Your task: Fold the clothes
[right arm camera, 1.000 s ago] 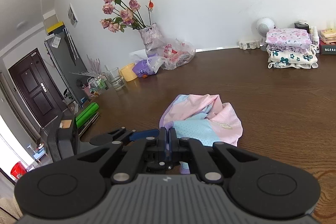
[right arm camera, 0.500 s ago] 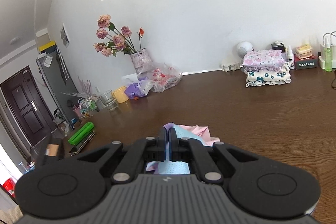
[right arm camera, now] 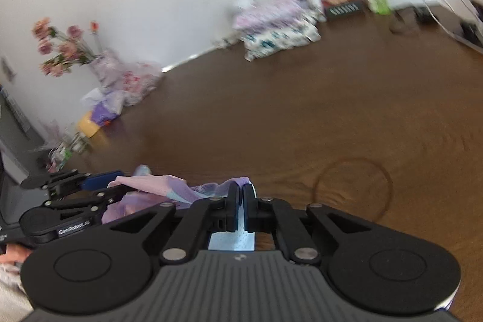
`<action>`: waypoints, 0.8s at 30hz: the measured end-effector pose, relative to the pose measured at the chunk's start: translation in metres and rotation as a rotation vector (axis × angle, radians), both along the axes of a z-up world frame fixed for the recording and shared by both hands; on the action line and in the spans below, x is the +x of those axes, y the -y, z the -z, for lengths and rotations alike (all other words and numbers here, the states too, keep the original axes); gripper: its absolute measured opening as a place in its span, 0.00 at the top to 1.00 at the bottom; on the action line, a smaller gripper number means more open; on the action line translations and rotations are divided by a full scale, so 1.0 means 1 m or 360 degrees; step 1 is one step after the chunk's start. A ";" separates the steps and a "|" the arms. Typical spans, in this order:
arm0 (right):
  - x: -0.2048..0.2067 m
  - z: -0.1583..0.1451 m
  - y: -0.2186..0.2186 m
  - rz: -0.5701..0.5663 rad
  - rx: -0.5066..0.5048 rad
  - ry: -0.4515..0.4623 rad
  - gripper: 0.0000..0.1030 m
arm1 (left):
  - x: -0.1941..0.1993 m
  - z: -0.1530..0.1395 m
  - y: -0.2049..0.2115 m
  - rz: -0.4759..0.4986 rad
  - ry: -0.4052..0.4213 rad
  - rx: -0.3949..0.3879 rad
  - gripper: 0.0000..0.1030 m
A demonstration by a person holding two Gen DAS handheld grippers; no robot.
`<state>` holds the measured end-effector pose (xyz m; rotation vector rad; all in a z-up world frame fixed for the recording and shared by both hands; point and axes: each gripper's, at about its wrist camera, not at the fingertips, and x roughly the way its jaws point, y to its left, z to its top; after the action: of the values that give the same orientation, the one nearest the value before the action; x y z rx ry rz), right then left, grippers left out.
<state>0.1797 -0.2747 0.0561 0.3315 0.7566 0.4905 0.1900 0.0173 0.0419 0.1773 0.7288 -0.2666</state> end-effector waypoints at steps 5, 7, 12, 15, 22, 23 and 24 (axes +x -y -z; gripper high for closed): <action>-0.008 0.030 0.040 0.0173 0.0032 -0.0145 0.85 | -0.026 -0.005 -0.037 0.0033 -0.0045 -0.0301 0.25; -0.025 0.032 0.040 0.0117 -0.0008 -0.0047 0.81 | -0.034 -0.012 -0.044 0.0070 -0.0035 -0.0375 0.25; -0.039 0.013 -0.015 -0.0297 -0.0232 0.0176 0.75 | -0.029 -0.012 -0.016 0.0154 -0.0089 -0.0331 0.25; -0.028 0.026 -0.051 -0.0409 -0.0370 0.0150 0.64 | -0.021 -0.001 0.005 0.0043 -0.0115 -0.0198 0.32; -0.012 0.026 -0.076 -0.0400 -0.0555 0.0145 0.97 | -0.043 0.000 0.003 0.0009 -0.0006 -0.0125 0.87; -0.014 0.026 -0.065 -0.0381 -0.0505 0.0139 0.97 | -0.048 -0.002 0.001 0.0000 0.0028 -0.0090 0.88; -0.017 0.023 -0.056 -0.0348 -0.0476 0.0153 0.97 | -0.055 -0.004 -0.001 -0.0005 0.0066 -0.0054 0.89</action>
<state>0.1622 -0.2191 0.0329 -0.0542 0.7636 0.5858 0.1354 0.0182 0.0459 0.1490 0.6832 -0.2716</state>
